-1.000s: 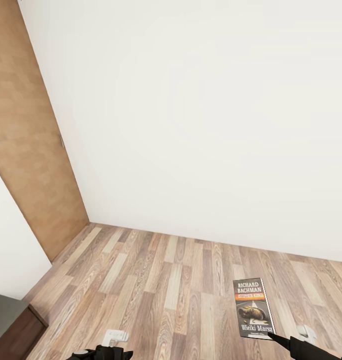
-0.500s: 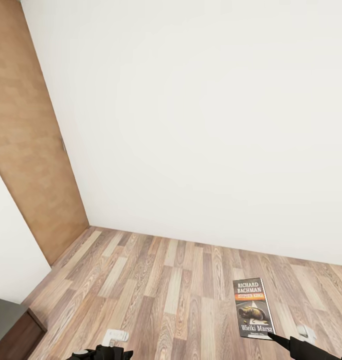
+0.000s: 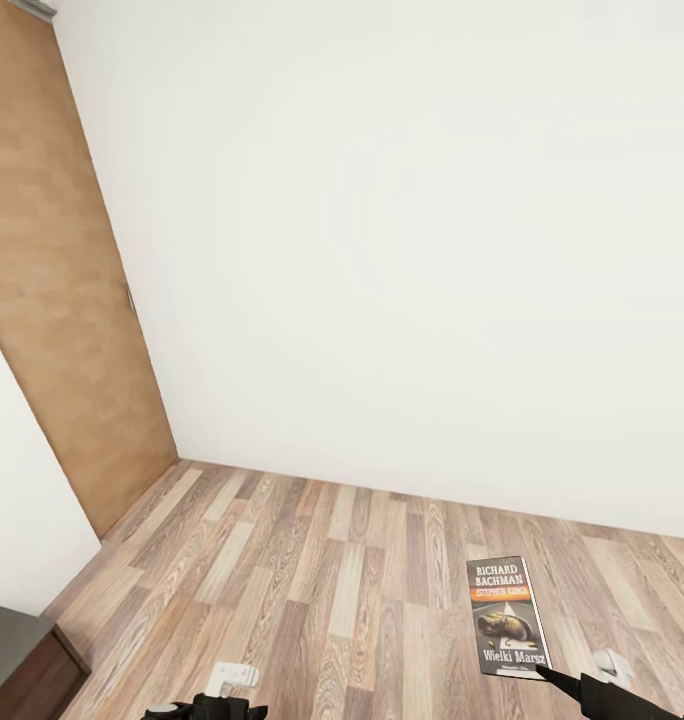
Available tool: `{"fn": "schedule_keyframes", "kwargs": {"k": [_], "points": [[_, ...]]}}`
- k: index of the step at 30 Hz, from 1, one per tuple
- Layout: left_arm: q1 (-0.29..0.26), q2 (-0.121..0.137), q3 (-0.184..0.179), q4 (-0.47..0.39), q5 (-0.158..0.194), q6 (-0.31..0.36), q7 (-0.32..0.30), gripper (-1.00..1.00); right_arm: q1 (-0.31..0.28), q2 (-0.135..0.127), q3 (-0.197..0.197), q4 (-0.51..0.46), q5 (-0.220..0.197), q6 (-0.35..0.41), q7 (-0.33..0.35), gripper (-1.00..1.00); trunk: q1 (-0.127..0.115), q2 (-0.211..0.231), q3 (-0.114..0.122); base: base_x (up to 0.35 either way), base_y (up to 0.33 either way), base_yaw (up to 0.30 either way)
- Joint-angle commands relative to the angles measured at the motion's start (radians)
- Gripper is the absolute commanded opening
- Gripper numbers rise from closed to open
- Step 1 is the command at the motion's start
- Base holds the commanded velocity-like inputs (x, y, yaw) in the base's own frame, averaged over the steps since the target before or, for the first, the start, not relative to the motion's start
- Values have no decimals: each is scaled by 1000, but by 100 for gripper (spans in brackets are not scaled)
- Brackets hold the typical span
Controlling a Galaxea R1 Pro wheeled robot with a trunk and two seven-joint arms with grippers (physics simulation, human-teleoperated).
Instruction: In the bedroom, move the book from the bed onto either nightstand, and place the two sandals side by side next to the bed.
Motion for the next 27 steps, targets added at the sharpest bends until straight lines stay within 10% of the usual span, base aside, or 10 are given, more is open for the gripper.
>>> {"fn": "schedule_keyframes", "kwargs": {"k": [1,27], "points": [[0,0,-4,1,0,-3,-3,100,-1,0,8,2,-10,6,4,-100,1,-2,-1,0,0,0],[2,0,-2,1,3,-3,-4,100,-1,0,8,2,-10,7,5,-100,1,-2,21,0,0,0]]}}
